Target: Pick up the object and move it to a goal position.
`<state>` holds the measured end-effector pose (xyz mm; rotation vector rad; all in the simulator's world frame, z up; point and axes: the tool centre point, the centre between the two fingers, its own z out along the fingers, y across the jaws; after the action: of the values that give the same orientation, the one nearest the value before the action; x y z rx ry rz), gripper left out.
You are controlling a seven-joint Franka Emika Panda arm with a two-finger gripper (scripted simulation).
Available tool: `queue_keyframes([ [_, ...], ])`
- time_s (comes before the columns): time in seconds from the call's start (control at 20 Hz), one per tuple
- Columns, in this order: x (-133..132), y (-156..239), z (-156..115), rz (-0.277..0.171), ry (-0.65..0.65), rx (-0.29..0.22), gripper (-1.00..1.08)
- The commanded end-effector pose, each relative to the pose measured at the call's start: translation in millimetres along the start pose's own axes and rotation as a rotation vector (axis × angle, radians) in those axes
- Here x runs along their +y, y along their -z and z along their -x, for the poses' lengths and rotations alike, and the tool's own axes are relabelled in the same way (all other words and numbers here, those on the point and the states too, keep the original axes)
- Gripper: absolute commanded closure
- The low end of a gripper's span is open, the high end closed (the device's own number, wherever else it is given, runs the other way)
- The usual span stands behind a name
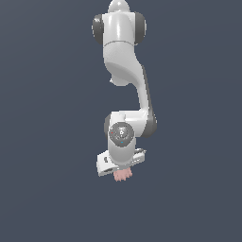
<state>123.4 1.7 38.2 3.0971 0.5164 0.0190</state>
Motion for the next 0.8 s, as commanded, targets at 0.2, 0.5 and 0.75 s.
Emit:
queue_keyframes([
  [0.2,0.3,20.5,21.8,0.0,0.0,-0.001,1.08],
  [0.5,0.6,46.8,49.9,0.0,0.0,-0.003,1.08],
  [0.75,1.1,72.4,77.0,-0.001,0.0,-0.005,1.08],
])
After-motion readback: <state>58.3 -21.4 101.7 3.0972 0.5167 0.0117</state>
